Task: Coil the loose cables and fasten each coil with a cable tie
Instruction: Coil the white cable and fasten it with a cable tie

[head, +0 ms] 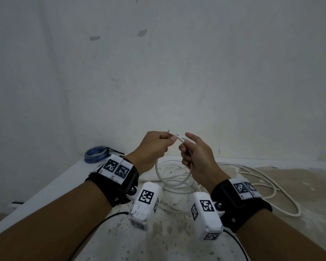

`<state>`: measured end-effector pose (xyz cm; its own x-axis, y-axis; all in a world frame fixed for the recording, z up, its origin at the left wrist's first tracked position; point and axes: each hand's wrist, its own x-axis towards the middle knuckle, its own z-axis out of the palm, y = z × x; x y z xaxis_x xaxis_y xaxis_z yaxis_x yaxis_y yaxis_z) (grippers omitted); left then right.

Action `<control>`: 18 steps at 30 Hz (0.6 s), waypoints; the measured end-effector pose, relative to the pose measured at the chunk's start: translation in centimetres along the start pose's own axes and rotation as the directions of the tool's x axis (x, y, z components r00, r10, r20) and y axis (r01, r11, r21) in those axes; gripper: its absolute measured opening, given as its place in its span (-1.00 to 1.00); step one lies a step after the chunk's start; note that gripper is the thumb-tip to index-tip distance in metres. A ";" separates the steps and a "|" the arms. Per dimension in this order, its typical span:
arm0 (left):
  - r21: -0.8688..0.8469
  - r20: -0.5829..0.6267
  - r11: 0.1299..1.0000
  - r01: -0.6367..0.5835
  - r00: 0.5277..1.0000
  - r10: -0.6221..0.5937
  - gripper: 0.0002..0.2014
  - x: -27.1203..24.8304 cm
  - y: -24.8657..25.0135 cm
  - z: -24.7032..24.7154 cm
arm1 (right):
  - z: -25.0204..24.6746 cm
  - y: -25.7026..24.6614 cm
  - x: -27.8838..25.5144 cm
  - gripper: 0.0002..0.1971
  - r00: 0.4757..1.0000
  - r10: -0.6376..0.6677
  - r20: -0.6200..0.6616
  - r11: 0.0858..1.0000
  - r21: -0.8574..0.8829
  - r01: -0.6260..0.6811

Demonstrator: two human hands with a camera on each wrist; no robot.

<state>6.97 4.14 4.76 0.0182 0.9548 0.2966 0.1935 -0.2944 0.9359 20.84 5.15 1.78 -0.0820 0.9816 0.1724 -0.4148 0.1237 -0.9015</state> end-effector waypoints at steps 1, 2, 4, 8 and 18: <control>-0.003 0.013 1.000 -0.011 1.000 0.011 -0.82 -0.1 0.1 0.1 | 0.0 0.0 -0.1 -0.74 1.000 -0.005 0.004 1.000 -0.004 0.005; 0.014 0.011 0.999 -0.037 0.999 0.037 -0.82 -0.1 0.3 0.2 | 0.0 0.1 -0.1 -0.74 1.000 -0.009 0.010 1.000 -0.006 0.009; 0.062 -0.011 0.994 -0.091 0.996 0.092 -0.81 -0.2 0.3 0.4 | 0.1 0.2 -0.2 -0.73 0.999 -0.022 0.034 1.000 -0.015 0.022; 0.130 -0.086 0.987 -0.099 0.990 0.111 -0.73 -0.1 0.1 0.5 | 0.5 -0.2 -0.7 -0.76 0.996 -0.029 0.084 0.995 -0.092 0.037; -0.035 -0.209 0.999 0.037 0.977 -0.043 -0.79 0.2 0.5 0.2 | 0.5 -1.0 -1.0 -0.68 0.998 0.001 0.062 0.984 -0.181 0.011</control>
<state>7.24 4.18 5.29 -0.1952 0.9372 0.2891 0.1595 -0.2606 0.9522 20.88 4.00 2.67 -0.1381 0.9708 0.1961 -0.2452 0.1583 -0.9565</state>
